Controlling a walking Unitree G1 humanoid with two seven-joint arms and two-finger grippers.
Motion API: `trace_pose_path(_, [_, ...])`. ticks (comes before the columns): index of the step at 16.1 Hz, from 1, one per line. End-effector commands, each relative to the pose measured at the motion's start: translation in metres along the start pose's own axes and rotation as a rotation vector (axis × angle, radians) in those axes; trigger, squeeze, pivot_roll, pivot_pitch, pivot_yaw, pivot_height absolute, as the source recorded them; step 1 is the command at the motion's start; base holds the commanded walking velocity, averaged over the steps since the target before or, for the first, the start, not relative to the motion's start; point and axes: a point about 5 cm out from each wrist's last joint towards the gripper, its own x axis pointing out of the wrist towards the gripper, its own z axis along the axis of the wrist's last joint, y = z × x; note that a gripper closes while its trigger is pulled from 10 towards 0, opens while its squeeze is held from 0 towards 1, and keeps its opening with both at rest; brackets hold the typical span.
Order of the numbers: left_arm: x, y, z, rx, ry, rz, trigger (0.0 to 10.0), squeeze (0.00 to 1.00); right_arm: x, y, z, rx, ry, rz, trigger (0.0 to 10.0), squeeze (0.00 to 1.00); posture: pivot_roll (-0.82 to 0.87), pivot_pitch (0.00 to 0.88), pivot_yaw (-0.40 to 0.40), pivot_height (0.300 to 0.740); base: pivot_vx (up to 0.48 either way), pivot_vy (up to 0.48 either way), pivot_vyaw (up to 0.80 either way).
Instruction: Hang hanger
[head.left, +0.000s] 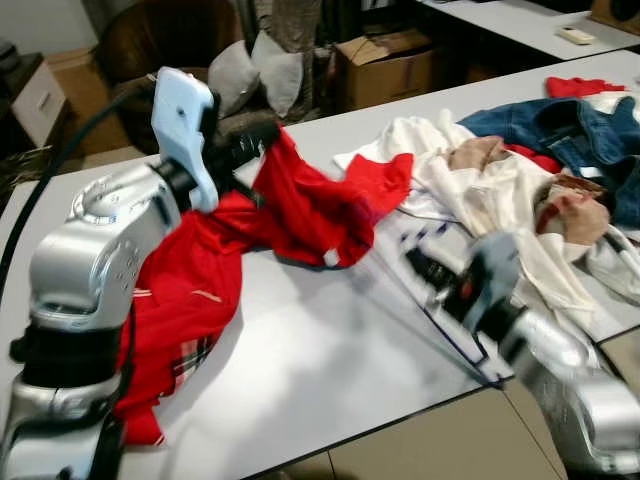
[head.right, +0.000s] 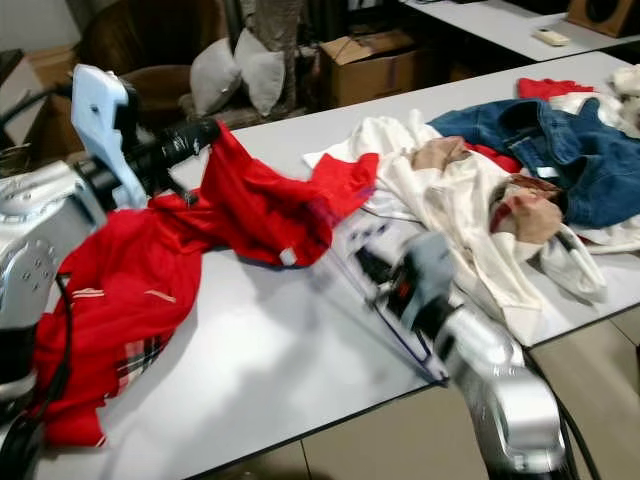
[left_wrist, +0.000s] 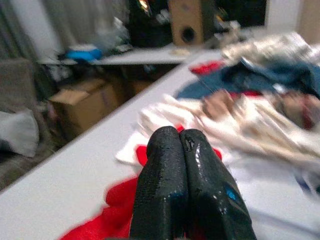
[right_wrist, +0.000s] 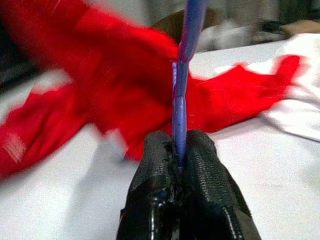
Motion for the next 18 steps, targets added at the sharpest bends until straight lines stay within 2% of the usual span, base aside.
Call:
trace_pose_path(1, [-0.007, -0.004, -0.004, 0.015, 0.06, -0.035, 0.0, 0.0, 0.004, -0.005, -0.009, 0.156, 0.018, -0.034, 10.0, 0.0, -0.1, 0.0, 0.141, 0.74, 0.0, 0.0, 0.0])
trace_pose_path(3, [-0.013, -0.007, -0.013, 0.032, 0.128, -0.057, 0.0, 0.0, 0.011, -0.003, -0.004, 0.304, -0.045, -0.02, 10.0, 0.0, -0.1, 0.0, 0.141, 0.74, 0.0, 0.0, 0.0])
trace_pose_path(5, [-0.015, -0.009, -0.024, 0.005, 0.179, -0.034, 0.0, 0.0, 0.023, 0.001, 0.0, 0.52, -0.124, -0.03, 10.0, 0.0, -0.1, 0.0, 0.142, 0.74, 0.0, 0.0, 0.0])
trace_pose_path(6, [-0.011, -0.025, -0.026, -0.065, 0.167, -0.093, 0.0, 0.0, 0.04, 0.002, -0.002, 0.732, -0.157, -0.076, 10.0, 0.0, -0.1, 0.0, 0.146, 0.74, 0.0, 0.0, 0.0])
trace_pose_path(7, [-0.008, -0.034, -0.028, -0.11, 0.17, -0.132, 0.0, 0.0, 0.051, 0.006, 0.001, 0.85, -0.203, -0.069, 10.0, 0.0, -0.1, 0.0, 0.147, 0.74, 0.0, 0.0, 0.0])
trace_pose_path(8, [-0.008, -0.038, -0.03, -0.124, 0.175, -0.146, 0.0, 0.0, 0.055, 0.007, 0.002, 0.897, -0.217, -0.063, 10.0, 0.0, -0.1, 0.0, 0.147, 0.74, 0.0, 0.0, 0.0])
trace_pose_path(9, [-0.007, -0.046, -0.039, -0.148, 0.212, -0.17, 0.0, 0.0, 0.069, 0.011, 0.013, 1.059, -0.295, -0.039, 10.0, 0.0, -0.09, 0.0, 0.146, 0.74, 0.0, 0.0, 0.0])
trace_pose_path(10, [-0.008, -0.049, -0.046, -0.165, 0.241, -0.175, 0.0, 0.0, 0.078, 0.012, 0.02, 1.149, -0.343, -0.04, 10.0, 0.0, -0.09, 0.0, 0.144, 0.74, 0.0, 0.0, 0.0])
trace_pose_path(11, [-0.009, -0.049, -0.048, -0.167, 0.253, -0.175, 0.0, 0.0, 0.081, 0.012, 0.022, 1.182, -0.362, -0.04, 10.0, 0.0, -0.09, 0.0, 0.144, 0.74, 0.0, 0.0, 0.0])
trace_pose_path(13, [-0.016, -0.05, -0.053, -0.177, 0.3, -0.172, 0.0, 0.0, 0.092, 0.008, 0.031, 1.319, -0.428, -0.054, 10.0, 0.0, -0.08, 0.0, 0.137, 0.74, 0.0, 0.0, 0.0])
trace_pose_path(14, [-0.019, -0.05, -0.054, -0.179, 0.315, -0.17, 0.0, 0.0, 0.095, 0.008, 0.033, 1.341, -0.439, -0.052, 10.0, 0.0, -0.07, 0.0, 0.132, 0.74, 0.0, 0.0, 0.0])
trace_pose_path(17, [-0.02, -0.06, -0.042, -0.277, 0.236, -0.236, 0.0, 0.0, 0.105, 0.011, 0.035, 1.331, -0.44, -0.067, 10.0, 0.0, -0.06, 0.0, 0.124, 0.74, 0.0, 0.0, 0.0])
trace_pose_path(18, [-0.02, -0.068, -0.037, -0.316, 0.21, -0.295, 0.0, 0.0, 0.108, 0.012, 0.036, 1.356, -0.456, -0.082, 10.0, 0.0, -0.05, 0.0, 0.123, 0.74, 0.0, 0.0, 0.0])
